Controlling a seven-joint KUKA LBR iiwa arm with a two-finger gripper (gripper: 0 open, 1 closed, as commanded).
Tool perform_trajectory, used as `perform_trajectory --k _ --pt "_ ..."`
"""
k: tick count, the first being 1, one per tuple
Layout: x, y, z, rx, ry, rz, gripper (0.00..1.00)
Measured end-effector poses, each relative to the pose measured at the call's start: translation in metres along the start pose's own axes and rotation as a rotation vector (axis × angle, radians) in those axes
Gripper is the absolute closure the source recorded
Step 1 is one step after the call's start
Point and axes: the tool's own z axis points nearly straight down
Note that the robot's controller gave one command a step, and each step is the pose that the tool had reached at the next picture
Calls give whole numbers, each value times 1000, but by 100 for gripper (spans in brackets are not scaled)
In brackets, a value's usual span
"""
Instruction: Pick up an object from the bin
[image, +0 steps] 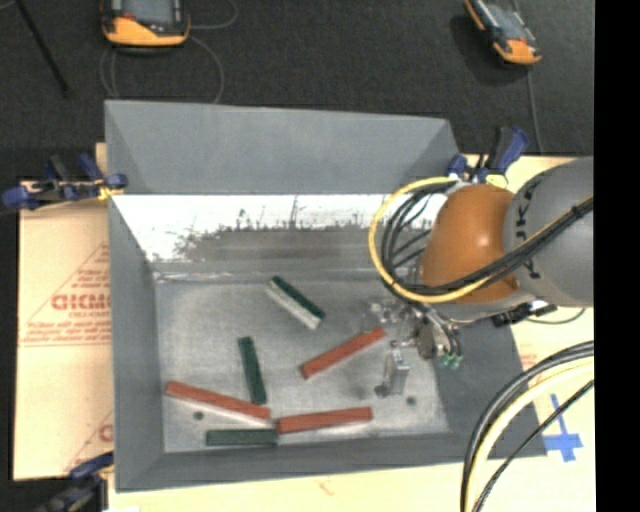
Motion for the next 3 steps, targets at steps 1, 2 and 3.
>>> perform_trajectory --k 1,2,3 --pt "-24 23 -21 2 -7 -62 0" --pt "-15 37 35 2 -7 -56 0" --pt "-20 42 45 1 -22 -110 100"
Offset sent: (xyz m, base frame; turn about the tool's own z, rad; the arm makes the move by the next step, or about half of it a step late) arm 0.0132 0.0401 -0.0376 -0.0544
